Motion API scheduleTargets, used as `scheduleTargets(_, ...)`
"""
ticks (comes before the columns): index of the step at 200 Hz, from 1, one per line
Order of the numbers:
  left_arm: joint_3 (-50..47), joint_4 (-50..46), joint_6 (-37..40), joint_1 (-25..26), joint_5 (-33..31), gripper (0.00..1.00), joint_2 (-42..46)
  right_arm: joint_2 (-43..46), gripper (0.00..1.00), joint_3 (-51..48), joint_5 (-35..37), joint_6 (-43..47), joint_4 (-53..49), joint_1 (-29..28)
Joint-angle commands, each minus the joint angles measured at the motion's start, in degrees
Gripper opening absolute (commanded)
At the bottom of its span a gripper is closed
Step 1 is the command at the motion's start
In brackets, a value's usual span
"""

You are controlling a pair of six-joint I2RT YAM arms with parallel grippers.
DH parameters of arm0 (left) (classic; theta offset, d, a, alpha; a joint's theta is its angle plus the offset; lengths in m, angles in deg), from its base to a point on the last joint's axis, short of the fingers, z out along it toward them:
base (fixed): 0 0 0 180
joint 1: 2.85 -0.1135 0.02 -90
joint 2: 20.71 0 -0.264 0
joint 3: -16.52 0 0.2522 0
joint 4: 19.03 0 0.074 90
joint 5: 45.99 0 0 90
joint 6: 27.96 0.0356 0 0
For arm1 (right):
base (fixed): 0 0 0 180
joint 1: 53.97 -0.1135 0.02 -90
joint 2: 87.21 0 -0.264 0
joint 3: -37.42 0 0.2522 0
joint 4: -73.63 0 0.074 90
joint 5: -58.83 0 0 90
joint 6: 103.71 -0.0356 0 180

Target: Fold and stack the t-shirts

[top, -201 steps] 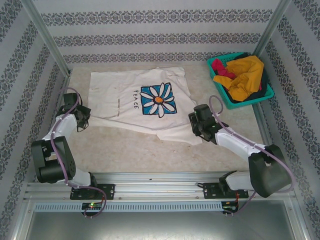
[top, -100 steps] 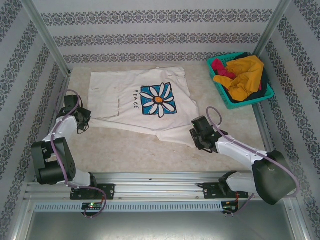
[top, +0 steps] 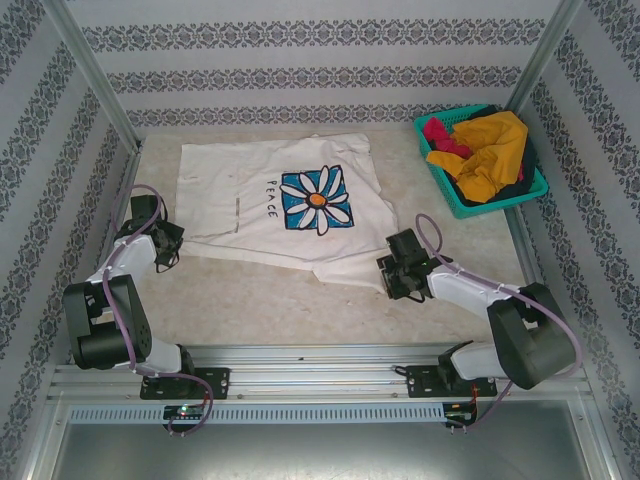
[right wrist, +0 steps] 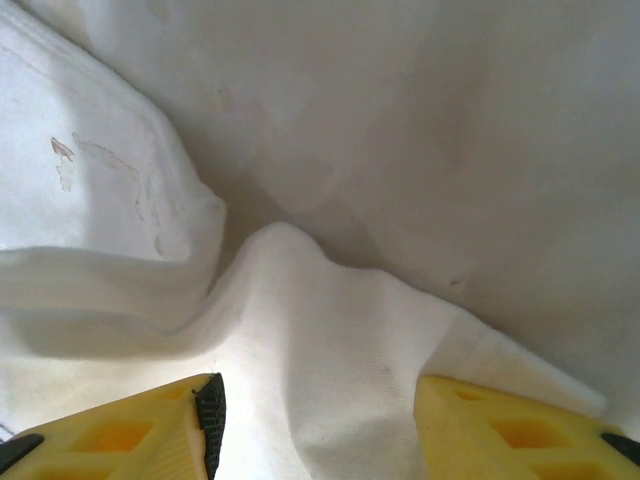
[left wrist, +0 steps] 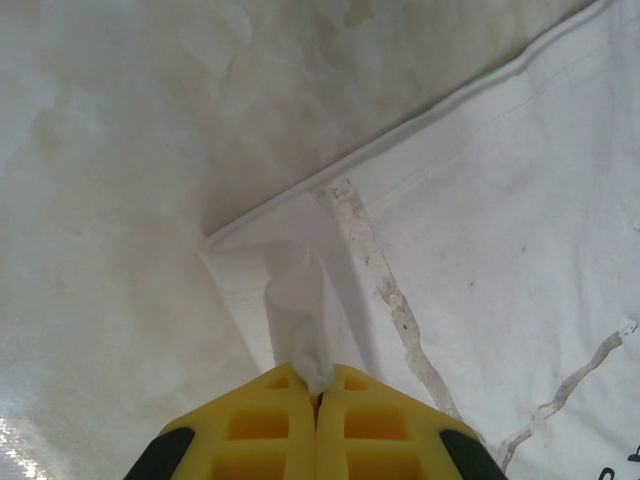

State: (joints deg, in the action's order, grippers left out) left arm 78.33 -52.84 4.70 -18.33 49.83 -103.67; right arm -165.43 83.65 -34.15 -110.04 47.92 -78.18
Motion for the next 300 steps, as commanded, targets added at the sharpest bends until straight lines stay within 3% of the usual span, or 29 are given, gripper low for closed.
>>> scheduleTargets(1,-0.1,0.6,-0.6,-0.5,-0.4,0.00,1.6,-3.5,0.51,-2.8,-8.4,-2.7,-6.1,1.4)
scheduleTargets(48,-1.3,1.0,-0.6,-0.5,-1.7,0.00,3.0,-3.4,0.00,2.3,-8.0,5.9,-16.3,3.3)
scheduleTargets(92,-1.3,0.8,-0.1,-0.5,-1.4,0.00,2.3,2.6,0.00,5.3,1.9,10.7,-16.6,1.1)
scheduleTargets(173,-0.9,-0.4,-0.5,-0.5,-2.0,0.00,3.7,15.8,0.00,3.8,15.3,-0.9,-17.8,-11.0)
scheduleTargets(249,4.7,-1.3,-0.5,-0.6,-2.0,0.00,-0.4,11.0,0.00,13.8,22.1,7.3,-12.0,-11.8)
scheduleTargets(300,10.1,-0.5,-1.1,-0.6,-0.6,0.00,-6.5,3.8,0.00,20.4,19.1,14.1,-7.9,-7.9)
